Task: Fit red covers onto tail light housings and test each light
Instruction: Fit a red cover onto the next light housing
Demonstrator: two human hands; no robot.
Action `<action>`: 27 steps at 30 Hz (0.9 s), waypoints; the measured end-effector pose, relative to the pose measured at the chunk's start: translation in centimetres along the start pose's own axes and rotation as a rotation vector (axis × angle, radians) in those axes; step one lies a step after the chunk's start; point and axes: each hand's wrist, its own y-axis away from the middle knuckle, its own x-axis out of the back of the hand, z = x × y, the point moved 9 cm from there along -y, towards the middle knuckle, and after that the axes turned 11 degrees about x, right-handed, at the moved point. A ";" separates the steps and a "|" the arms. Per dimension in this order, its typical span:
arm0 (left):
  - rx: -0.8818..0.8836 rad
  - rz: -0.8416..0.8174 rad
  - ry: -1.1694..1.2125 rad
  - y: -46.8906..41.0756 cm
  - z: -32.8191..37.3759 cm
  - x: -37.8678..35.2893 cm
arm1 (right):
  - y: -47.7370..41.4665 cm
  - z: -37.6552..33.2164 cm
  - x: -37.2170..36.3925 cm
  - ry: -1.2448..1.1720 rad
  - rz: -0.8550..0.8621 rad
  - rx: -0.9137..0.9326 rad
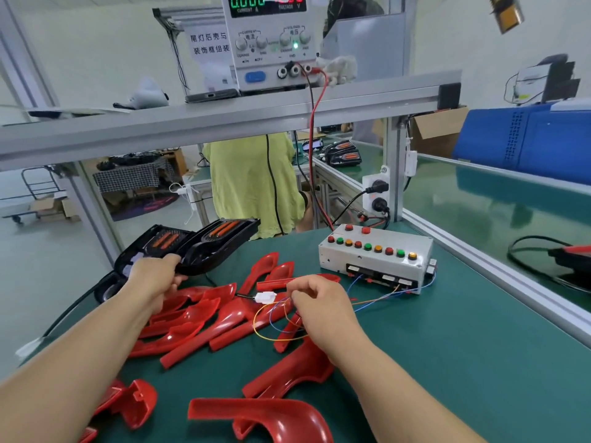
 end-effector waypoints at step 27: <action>-0.204 -0.437 -0.006 19.2 -4.4 -7.3 | 0.2 -0.9 0.2 -1.170 0.089 -0.120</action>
